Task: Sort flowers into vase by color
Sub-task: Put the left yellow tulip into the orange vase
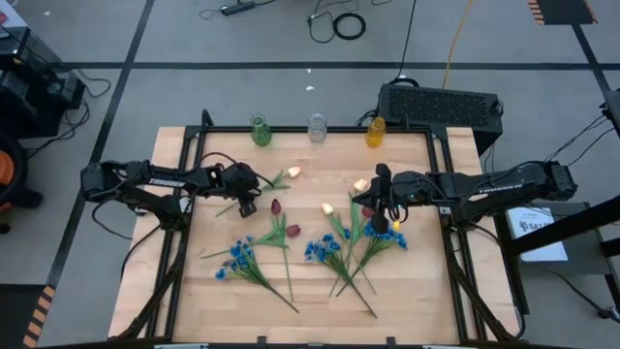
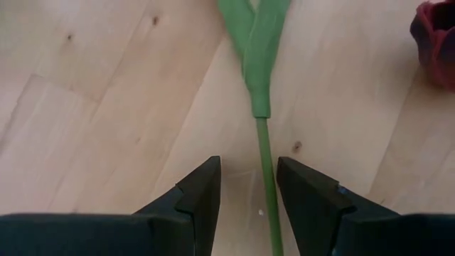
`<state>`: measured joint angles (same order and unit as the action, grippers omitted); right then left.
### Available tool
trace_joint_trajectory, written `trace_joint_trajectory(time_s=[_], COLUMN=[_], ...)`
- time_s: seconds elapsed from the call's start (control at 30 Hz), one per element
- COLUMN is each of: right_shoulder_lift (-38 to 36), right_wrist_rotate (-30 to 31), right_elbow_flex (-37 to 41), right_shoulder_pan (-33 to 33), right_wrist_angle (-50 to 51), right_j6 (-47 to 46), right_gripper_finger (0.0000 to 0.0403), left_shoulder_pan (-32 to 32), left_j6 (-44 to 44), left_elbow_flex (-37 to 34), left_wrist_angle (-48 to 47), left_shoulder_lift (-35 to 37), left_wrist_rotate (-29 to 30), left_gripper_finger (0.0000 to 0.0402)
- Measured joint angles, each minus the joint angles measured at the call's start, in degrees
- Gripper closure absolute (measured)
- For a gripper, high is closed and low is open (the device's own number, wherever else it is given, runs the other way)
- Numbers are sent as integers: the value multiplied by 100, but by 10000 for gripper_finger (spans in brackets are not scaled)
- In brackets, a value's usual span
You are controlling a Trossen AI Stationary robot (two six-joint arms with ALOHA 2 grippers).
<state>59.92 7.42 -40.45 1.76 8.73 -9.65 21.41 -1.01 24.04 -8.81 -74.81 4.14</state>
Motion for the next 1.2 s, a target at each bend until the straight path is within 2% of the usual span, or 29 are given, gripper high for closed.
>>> trace_joint_trajectory(time_s=[0.63, 0.87, 1.2], right_shoulder_lift=[0, 0, 0], right_wrist_rotate=[4, 4, 4], right_elbow_flex=[0, 0, 0], right_shoulder_pan=[0, 0, 2], right_wrist_angle=[-37, -37, -32], right_j6=[31, 31, 31], right_gripper_finger=[403, 403, 403], left_shoulder_pan=[0, 0, -7], left_j6=[-258, -296, -296], left_elbow_flex=[-5, 16, 603], left_wrist_angle=[91, 58, -236], left_shoulder_lift=[-9, -9, 304], left_wrist_rotate=[-129, -123, -63], left_gripper_finger=[389, 392, 392])
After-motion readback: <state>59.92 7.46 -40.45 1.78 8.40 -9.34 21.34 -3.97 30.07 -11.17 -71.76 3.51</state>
